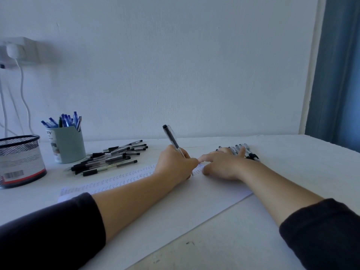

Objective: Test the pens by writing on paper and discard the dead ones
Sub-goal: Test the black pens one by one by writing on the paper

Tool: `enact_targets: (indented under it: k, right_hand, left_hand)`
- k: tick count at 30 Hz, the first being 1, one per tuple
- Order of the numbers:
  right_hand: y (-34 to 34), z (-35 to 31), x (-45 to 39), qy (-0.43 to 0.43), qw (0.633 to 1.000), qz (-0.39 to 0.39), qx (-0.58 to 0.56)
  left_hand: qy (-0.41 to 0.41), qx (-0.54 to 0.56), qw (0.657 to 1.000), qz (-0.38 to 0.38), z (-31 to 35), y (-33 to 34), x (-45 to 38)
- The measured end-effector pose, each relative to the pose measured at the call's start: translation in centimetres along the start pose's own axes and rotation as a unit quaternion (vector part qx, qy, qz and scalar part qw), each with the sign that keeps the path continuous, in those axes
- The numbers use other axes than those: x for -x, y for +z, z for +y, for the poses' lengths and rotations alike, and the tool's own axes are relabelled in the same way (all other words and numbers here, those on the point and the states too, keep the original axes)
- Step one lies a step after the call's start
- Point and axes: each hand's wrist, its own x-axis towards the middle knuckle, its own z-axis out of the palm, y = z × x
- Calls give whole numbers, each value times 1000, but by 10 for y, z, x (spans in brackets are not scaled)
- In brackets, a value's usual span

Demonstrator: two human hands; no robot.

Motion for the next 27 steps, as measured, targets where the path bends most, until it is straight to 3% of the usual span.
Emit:
enact_targets:
  k: [20, 23, 27]
  right_hand:
    - [-2, -2, 4, 9, 1000, -3, 13]
    - [-1, -1, 2, 6, 1000, 1, 13]
    - [2, 3, -3, 0, 1000, 2, 13]
  left_hand:
    - [1, 8, 1000, 5, 0, -2, 1]
    - [-26, 114, 993, 15, 0, -6, -1]
    - [-58, 281, 957, 35, 3, -19, -3]
